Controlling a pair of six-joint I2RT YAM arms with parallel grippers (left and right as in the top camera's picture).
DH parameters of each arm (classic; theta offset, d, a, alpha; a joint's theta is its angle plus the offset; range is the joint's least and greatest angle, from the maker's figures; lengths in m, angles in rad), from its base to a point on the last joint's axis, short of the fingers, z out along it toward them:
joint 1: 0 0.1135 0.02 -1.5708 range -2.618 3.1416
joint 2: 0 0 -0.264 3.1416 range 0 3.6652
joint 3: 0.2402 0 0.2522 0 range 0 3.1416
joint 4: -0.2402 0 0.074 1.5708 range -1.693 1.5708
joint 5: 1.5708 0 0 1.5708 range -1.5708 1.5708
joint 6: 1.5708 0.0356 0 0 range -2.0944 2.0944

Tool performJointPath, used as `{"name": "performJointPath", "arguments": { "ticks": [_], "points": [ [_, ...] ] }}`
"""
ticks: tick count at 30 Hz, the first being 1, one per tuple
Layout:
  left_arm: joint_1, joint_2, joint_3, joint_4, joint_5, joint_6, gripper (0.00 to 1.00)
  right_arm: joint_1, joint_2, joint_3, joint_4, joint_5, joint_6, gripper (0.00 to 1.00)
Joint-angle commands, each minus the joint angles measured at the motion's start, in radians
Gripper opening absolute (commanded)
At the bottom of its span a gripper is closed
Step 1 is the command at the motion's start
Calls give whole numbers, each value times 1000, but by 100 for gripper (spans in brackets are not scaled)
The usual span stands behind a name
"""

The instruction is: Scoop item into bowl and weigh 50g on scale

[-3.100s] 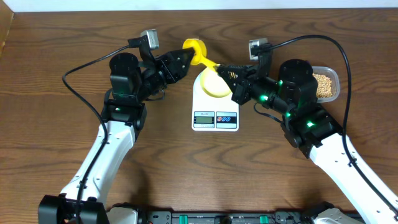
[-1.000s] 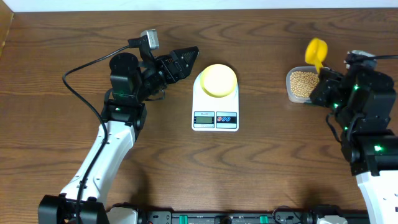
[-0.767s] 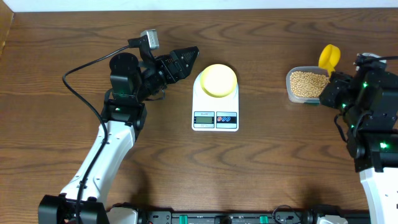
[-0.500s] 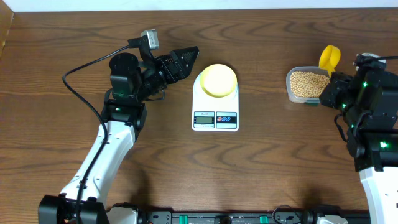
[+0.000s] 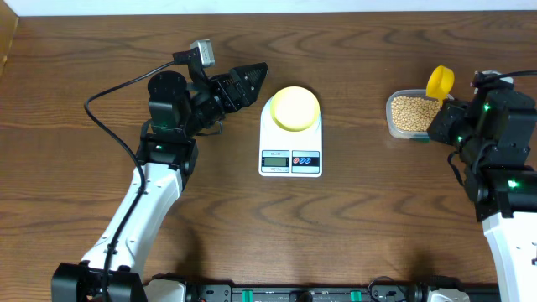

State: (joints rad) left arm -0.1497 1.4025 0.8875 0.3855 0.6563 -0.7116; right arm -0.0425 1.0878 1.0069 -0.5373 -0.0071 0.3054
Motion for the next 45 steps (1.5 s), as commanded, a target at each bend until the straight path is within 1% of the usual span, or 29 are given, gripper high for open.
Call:
{"name": "performJointPath", "arguments": {
  "ticks": [1, 2, 4, 7, 9, 12, 13, 14, 15, 19, 20, 21, 22, 29, 32, 34, 35, 38, 40, 45],
  "points": [
    [2, -13, 1, 5, 18, -36, 95, -5, -3, 11, 3, -3, 8, 1],
    [2, -13, 1, 5, 21, -48, 95, -5, -3, 11, 6, -3, 8, 1],
    [6, -13, 1, 14, 112, -51, 95, -5, -3, 11, 10, -3, 8, 1],
    [0, -15, 1, 16, 265, 100, 95, -5, -3, 11, 10, -3, 8, 1],
    [-13, -20, 1, -76, 265, 119, 95, -5, -3, 11, 10, -3, 8, 1],
    [-55, -43, 10, -267, 139, 222, 95, -5, -3, 11, 26, -3, 8, 1],
    [-74, -54, 23, -344, 60, 251, 95, -5, -3, 11, 29, -3, 8, 1],
    [-114, -72, 58, -474, -80, 312, 95, -5, -3, 11, 29, -3, 8, 1],
    [-138, -82, 86, -553, -168, 352, 95, -5, -3, 11, 29, -3, 8, 1],
    [-226, -87, 226, -844, -469, 444, 95, -5, -3, 11, 29, -3, 8, 1],
    [-242, -85, 250, -890, -515, 455, 95, -5, -3, 11, 29, -3, 8, 1],
    [-264, -83, 277, -941, -567, 457, 95, -5, -3, 11, 29, -3, 8, 1],
    [-283, -84, 289, -962, -586, 456, 95, -5, -3, 11, 29, -3, 8, 1],
    [-335, -85, 289, -986, -492, 452, 95, -5, -3, 11, 28, -3, 8, 1],
    [-335, -70, 289, -960, -473, 443, 95, -5, -3, 11, 28, -3, 8, 1],
    [-335, -48, 289, -989, -490, 401, 95, -5, -3, 11, 27, -3, 8, 1],
    [-344, -14, 289, -1037, -548, 308, 95, -5, -3, 11, 26, -3, 8, 1],
    [-380, 58, 289, -1097, -633, 172, 95, -5, -3, 11, 29, -3, 8, 1],
    [-413, 111, 289, -1096, -635, 152, 95, -5, -3, 11, 33, -3, 8, 1],
    [-471, 192, 289, -1080, -631, 155, 95, -5, -3, 11, 31, -3, 8, 1]
  ]
}}
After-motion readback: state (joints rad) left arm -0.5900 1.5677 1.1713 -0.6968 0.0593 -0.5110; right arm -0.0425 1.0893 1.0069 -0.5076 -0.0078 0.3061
